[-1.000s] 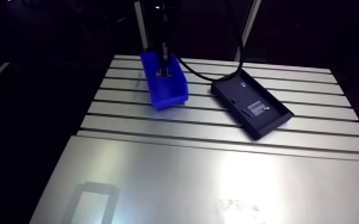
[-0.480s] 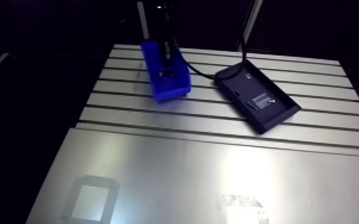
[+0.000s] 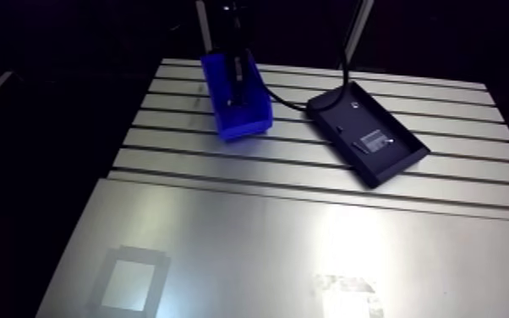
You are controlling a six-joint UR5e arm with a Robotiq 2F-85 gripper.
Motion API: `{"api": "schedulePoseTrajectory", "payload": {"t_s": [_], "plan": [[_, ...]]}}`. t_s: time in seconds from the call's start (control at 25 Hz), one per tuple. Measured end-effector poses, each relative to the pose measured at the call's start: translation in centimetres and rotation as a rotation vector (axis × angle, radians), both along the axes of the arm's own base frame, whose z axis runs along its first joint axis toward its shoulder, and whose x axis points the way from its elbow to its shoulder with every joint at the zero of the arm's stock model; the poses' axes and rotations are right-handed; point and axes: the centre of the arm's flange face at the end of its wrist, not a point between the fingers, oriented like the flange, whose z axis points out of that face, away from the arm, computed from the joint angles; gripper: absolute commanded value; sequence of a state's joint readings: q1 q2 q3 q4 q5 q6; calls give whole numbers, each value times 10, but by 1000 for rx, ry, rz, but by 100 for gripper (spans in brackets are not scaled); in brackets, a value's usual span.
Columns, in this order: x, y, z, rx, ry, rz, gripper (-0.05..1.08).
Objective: Pick up the M10 bolt from the tray and put it into the blue bin.
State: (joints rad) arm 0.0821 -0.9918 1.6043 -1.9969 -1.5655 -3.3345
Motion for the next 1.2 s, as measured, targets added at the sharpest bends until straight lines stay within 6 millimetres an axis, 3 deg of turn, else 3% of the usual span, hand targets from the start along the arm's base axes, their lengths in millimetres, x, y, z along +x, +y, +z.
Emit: {"api": "schedulePoseTrajectory", "payload": {"t_s": [0.28,0.48,0.64,0.92,1.2], "plan": [[1,-4,0,24,9,-9,35],[0,-4,1,44,19,-10,9],[-2,-4,5,47,28,-10,2],[-7,-6,29,41,56,-11,2],[-2,-10,87,39,75,-5,2]]}}
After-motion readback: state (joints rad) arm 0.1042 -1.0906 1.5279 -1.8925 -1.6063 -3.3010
